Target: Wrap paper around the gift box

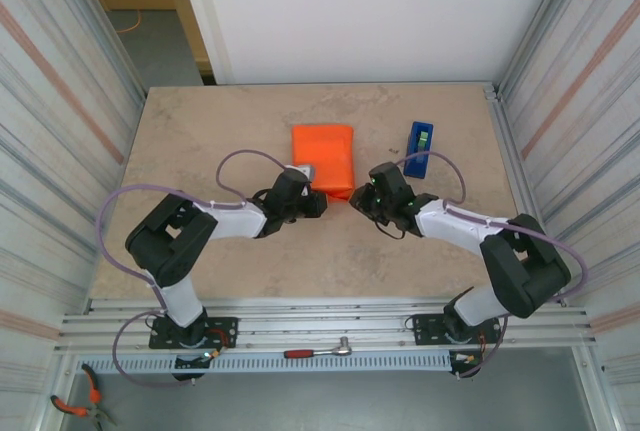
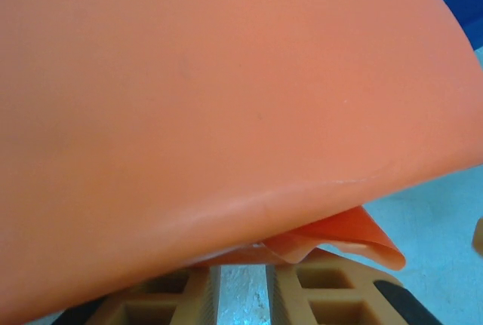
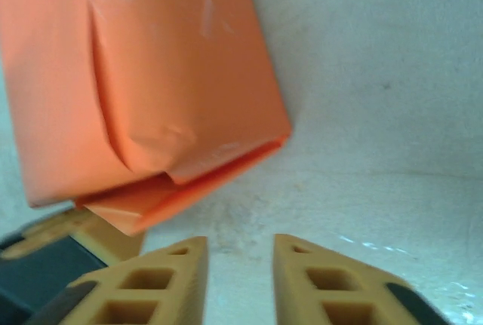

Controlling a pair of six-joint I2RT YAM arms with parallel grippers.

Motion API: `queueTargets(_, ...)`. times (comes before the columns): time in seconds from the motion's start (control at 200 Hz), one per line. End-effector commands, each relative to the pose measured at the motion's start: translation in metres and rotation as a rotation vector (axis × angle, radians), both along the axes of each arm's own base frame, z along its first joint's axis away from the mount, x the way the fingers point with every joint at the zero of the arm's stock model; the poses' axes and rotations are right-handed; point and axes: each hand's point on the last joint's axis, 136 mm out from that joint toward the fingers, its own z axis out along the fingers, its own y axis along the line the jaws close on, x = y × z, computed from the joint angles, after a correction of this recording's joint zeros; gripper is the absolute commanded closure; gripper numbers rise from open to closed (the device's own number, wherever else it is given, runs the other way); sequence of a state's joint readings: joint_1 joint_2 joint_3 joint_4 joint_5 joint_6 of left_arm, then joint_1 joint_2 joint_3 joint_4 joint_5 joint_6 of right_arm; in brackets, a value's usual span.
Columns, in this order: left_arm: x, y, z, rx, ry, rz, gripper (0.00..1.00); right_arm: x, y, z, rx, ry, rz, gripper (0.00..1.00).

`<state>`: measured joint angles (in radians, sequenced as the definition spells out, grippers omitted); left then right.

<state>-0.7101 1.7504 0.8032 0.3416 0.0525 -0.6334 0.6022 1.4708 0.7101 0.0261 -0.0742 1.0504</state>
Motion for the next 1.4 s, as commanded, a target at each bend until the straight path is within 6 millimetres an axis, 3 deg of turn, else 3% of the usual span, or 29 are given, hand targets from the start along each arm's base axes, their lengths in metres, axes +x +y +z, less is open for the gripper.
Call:
queueTargets(0.0,0.008,0.000,0.015,-0.008,-0.030,0.038,0.76,-0.003,0.018,-0.007,0.028,-0.028,0.089,0.87)
queueTargets(0.1,0.007,0.001,0.014,-0.007,-0.029,0.038,0.75,-0.006,0.032,-0.019,0.031,-0.030,0.126,1.00)
queueTargets(0.276,0.007,-0.001,0.014,-0.007,-0.027,0.025,0.75,-0.002,0.052,-0.029,0.049,-0.056,0.148,1.00)
queueTargets(0.451,0.005,-0.002,0.020,-0.003,-0.027,-0.003,0.75,0.020,0.058,-0.033,0.066,-0.089,0.126,1.00)
queueTargets(0.651,-0.005,0.004,0.050,-0.028,-0.046,-0.079,0.71,0.046,0.055,-0.028,0.100,-0.095,0.125,1.00)
queueTargets(0.837,-0.001,0.025,0.087,0.017,-0.122,-0.150,0.51,0.052,0.050,-0.026,0.118,-0.079,0.141,1.00)
queueTargets(1.022,0.007,0.032,0.107,0.128,-0.173,-0.290,0.30,0.053,0.051,-0.029,0.138,-0.065,0.153,1.00)
queueTargets(1.132,0.008,0.029,0.106,0.242,-0.192,-0.416,0.21,0.054,0.052,-0.029,0.146,-0.062,0.159,1.00)
queueTargets(1.398,0.015,0.022,0.078,0.575,-0.346,-0.613,0.18,0.060,0.046,-0.023,0.161,-0.068,0.148,1.00)
